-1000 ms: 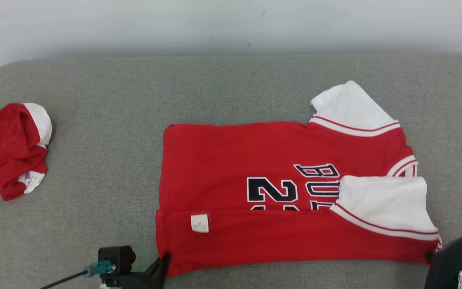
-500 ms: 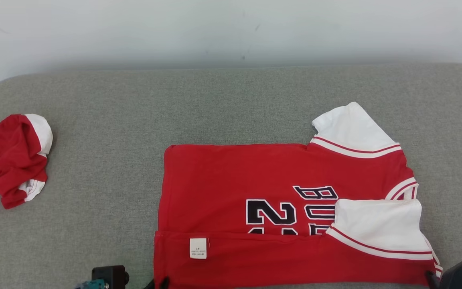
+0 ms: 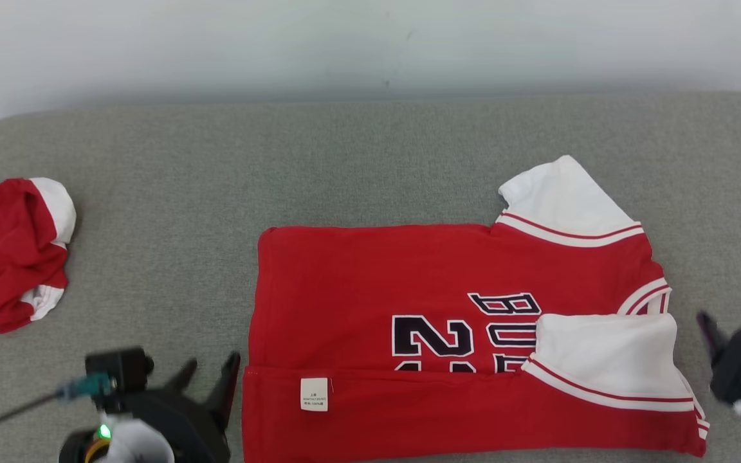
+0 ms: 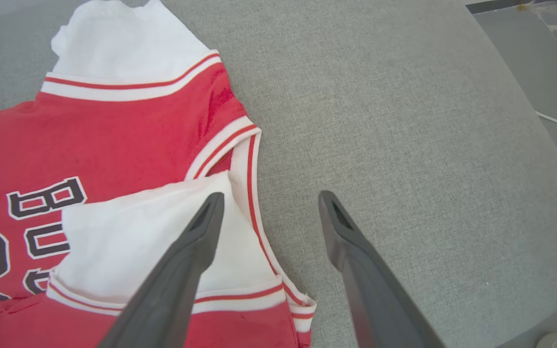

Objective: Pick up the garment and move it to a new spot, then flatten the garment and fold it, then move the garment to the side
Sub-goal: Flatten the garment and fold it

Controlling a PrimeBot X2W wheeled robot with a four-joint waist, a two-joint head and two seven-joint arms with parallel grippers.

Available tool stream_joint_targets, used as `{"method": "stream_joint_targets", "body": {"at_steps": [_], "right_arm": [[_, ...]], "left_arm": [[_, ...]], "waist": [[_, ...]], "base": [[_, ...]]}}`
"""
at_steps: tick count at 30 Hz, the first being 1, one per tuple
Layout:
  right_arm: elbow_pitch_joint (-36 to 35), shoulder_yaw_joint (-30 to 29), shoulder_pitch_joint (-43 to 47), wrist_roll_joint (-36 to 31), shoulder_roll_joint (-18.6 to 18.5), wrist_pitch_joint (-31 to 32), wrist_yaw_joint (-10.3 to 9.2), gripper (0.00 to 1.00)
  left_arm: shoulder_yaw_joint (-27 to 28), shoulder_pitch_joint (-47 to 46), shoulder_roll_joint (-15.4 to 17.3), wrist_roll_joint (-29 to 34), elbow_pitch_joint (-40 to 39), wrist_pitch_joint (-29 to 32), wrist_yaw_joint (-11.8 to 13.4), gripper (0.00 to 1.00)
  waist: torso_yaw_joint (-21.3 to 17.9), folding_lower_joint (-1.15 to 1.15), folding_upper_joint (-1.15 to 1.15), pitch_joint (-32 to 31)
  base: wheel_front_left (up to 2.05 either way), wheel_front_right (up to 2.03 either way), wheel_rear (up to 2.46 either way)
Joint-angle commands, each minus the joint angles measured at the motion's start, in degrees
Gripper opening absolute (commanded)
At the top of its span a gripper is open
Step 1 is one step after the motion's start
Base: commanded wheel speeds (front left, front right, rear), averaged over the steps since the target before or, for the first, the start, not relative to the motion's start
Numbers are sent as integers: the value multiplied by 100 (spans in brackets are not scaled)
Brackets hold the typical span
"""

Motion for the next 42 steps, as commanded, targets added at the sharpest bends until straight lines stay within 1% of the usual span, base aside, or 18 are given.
{"method": "stream_joint_targets", "body": {"at_steps": [1,3,6,10,14,18,21,24,27,29,31,34,42], "right_arm": [[10,77,-295,-39,-92,79,-13,100],[99,203,-687,-15,-203,196,-13,100],[345,429,-1293,0,-362,357,-13,100],[849,703,-2201,162,-387,510,-13,100],[1433,1006,-2971,39,-473,462,-13,100],[1957,1221,-3557,-78,-478,246,-13,100],[2271,1432,-3838,-84,-532,101,-13,100],[2507,1537,-4050,-58,-564,-4,-13,100],[2664,1597,-4161,-2,-565,-73,-13,100],[2796,1669,-4262,13,-601,-123,-13,100],[2897,1720,-4348,43,-634,-182,-13,100],[3034,1766,-4440,96,-660,-243,-13,100],[3305,1827,-4593,185,-791,-385,-13,100]], "left_arm": [[49,-240,36,35,-32,74,-20,100],[42,-551,117,126,15,243,-21,100],[67,-1103,101,153,130,551,-30,100],[-93,-1903,130,319,345,1114,-90,100],[-262,-2634,57,401,643,1765,-151,100],[-378,-3127,-28,460,926,2169,-221,100],[-473,-3387,-82,529,1156,2353,-287,100],[-510,-3564,-169,570,1367,2409,-340,100],[-553,-3672,-198,614,1510,2458,-360,100],[-606,-3801,-195,708,1646,2508,-306,100],[-671,-3861,-216,706,1751,2609,-331,100],[-726,-3935,-282,645,1816,2765,-433,100],[-896,-4102,-368,689,1807,3029,-538,100]], "waist": [[-53,0,0,129],[-86,0,0,263],[-120,0,0,484],[-216,0,0,792],[-276,0,0,1047],[-324,0,0,1224],[-340,0,0,1284],[-354,0,0,1352],[-366,0,0,1398],[-374,0,0,1448],[-379,0,0,1490],[-378,0,0,1533],[-335,0,0,1596]], "base": [[0,0,0],[0,0,0],[0,0,0],[0,0,0],[0,0,0],[0,0,0],[0,0,0],[0,0,0],[0,0,0],[0,0,0],[0,0,0],[0,0,0],[0,0,0]]}}
